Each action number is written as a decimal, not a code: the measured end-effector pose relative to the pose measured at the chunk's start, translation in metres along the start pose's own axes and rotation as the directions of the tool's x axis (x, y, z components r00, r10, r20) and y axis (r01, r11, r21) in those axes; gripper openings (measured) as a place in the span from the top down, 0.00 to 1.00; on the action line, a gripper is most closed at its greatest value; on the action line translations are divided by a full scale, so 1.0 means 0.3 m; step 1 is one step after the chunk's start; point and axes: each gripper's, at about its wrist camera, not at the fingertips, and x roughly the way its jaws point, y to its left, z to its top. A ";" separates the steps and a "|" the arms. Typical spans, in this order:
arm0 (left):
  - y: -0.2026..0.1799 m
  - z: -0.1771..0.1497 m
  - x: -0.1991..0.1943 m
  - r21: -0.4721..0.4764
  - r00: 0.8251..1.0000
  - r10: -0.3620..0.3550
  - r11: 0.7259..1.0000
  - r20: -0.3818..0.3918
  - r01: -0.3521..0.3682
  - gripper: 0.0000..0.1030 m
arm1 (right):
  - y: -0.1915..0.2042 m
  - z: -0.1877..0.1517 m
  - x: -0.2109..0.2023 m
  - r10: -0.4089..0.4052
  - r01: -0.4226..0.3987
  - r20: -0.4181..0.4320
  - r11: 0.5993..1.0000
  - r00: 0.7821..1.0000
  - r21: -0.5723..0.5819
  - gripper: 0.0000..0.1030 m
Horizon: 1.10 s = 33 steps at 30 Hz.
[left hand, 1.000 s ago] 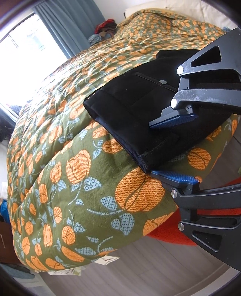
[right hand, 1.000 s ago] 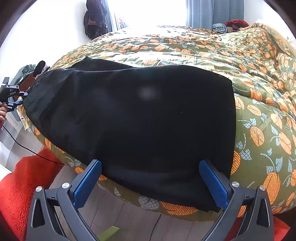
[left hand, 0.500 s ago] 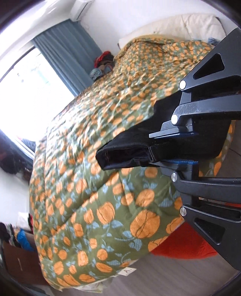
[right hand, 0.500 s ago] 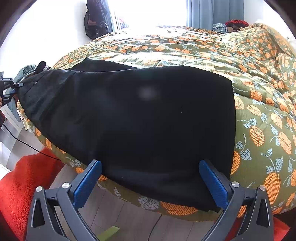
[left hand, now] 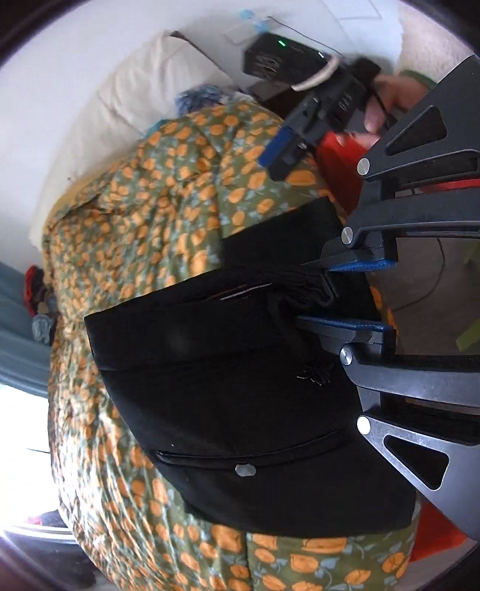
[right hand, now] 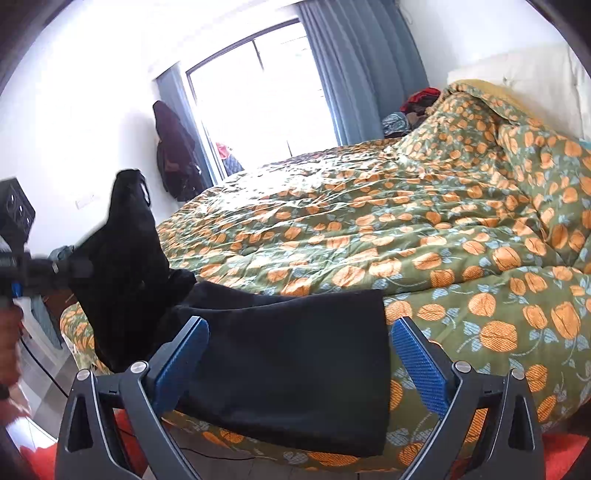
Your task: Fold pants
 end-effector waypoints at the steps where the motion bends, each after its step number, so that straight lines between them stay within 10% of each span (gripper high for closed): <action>1: -0.031 -0.021 0.077 0.037 0.997 0.034 0.999 -0.065 -0.032 0.74 | -0.033 0.001 0.005 -0.011 0.011 -0.015 0.999 1.000 0.042 0.04; 5: -0.092 -0.075 0.069 0.106 0.997 0.021 0.994 -0.077 -0.013 0.66 | -0.139 0.008 -0.043 -0.048 0.045 0.013 0.987 0.999 0.153 0.04; 8: -0.041 -0.029 -0.113 0.099 0.997 0.017 0.995 0.080 -0.025 0.27 | -0.180 0.017 -0.076 -0.045 0.037 0.041 0.985 0.998 0.170 0.04; 12: 0.186 0.044 -0.238 -0.060 0.970 0.171 0.985 0.174 -0.163 0.27 | -0.194 0.026 -0.065 0.032 -0.040 0.044 0.976 0.999 0.215 0.04; 14: 0.289 0.040 -0.218 -0.127 0.961 0.234 0.968 0.150 -0.216 0.42 | -0.178 0.027 -0.037 0.135 -0.138 0.027 0.957 0.990 0.256 0.04; 17: 0.341 -0.019 -0.080 -0.155 0.976 0.216 0.965 0.021 -0.210 0.66 | -0.127 0.021 0.031 0.362 -0.334 -0.014 0.874 0.932 0.353 0.04; 21: 0.181 -0.141 0.068 0.005 0.981 0.187 0.982 -0.052 -0.187 0.59 | -0.037 -0.033 0.200 0.532 -0.391 -0.207 0.788 0.821 0.476 0.06; 29: 0.174 -0.147 0.048 0.000 0.986 0.157 0.988 -0.048 -0.157 0.51 | 0.010 -0.083 0.416 0.519 -0.266 -0.423 0.809 0.743 0.525 0.13; 31: 0.174 -0.149 0.048 0.003 0.984 0.170 0.985 -0.042 -0.171 0.51 | 0.024 -0.078 0.458 0.604 -0.316 -0.413 0.752 0.681 0.579 0.29; 33: 0.174 -0.145 0.051 -0.003 0.985 0.165 0.986 -0.040 -0.165 0.50 | 0.049 -0.071 0.481 0.584 -0.314 -0.459 0.783 0.669 0.538 0.40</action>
